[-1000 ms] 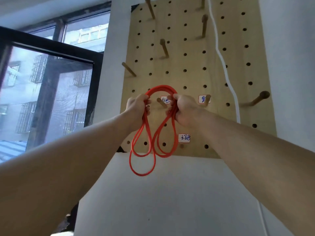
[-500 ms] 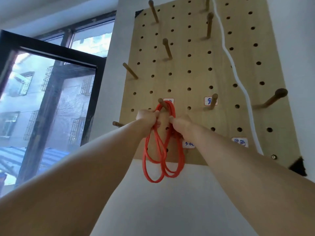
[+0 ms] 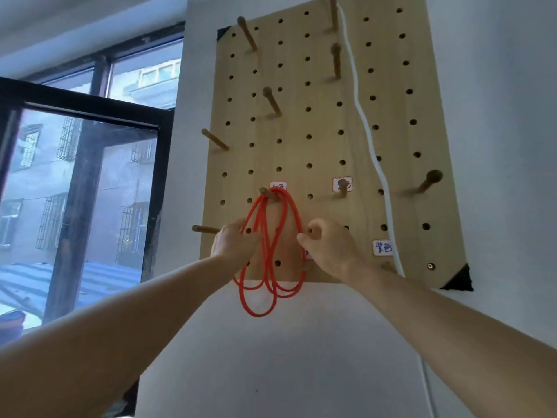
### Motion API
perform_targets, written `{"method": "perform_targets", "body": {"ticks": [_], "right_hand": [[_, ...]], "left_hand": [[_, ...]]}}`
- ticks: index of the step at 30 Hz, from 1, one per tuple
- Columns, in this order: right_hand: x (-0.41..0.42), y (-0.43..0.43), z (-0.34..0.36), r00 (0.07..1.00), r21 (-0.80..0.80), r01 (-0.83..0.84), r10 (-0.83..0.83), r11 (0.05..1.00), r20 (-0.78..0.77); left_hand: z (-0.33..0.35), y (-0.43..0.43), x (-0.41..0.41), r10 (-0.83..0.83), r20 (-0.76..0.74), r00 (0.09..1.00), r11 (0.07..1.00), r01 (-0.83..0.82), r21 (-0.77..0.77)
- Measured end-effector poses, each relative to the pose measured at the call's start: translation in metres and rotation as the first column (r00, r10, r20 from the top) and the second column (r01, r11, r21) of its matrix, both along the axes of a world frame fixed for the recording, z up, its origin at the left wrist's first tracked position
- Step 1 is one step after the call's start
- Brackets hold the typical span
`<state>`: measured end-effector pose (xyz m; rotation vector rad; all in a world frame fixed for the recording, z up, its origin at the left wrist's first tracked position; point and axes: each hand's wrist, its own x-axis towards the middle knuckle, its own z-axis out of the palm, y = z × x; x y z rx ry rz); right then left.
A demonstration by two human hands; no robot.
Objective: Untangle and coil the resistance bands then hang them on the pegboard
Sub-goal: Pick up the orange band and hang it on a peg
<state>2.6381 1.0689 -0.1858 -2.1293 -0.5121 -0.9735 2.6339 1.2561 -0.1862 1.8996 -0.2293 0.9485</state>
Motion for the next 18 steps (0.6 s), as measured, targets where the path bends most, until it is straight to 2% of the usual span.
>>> {"method": "perform_targets", "body": {"ticks": [4, 6, 13, 18], "right_hand": [[-0.047, -0.006, -0.031, 0.995, -0.007, -0.042, 0.043, 0.999, 0.086], [-0.066, -0.007, -0.053, 0.993, -0.002, -0.092, 0.091, 0.996, 0.070], [-0.124, -0.010, -0.146, 0.987, -0.016, -0.148, 0.147, 0.989, -0.065], [-0.140, -0.006, -0.220, 0.956, -0.003, -0.194, 0.188, 0.981, -0.227]], "left_hand": [[-0.022, -0.004, -0.045, -0.137, -0.131, 0.982, 0.989, 0.143, 0.039], [-0.041, -0.005, -0.069, -0.182, -0.181, 0.967, 0.981, 0.190, 0.028], [-0.140, 0.000, -0.145, -0.288, -0.285, 0.914, 0.951, 0.309, 0.030], [-0.225, 0.008, -0.170, -0.282, -0.369, 0.886, 0.946, 0.321, 0.046]]}}
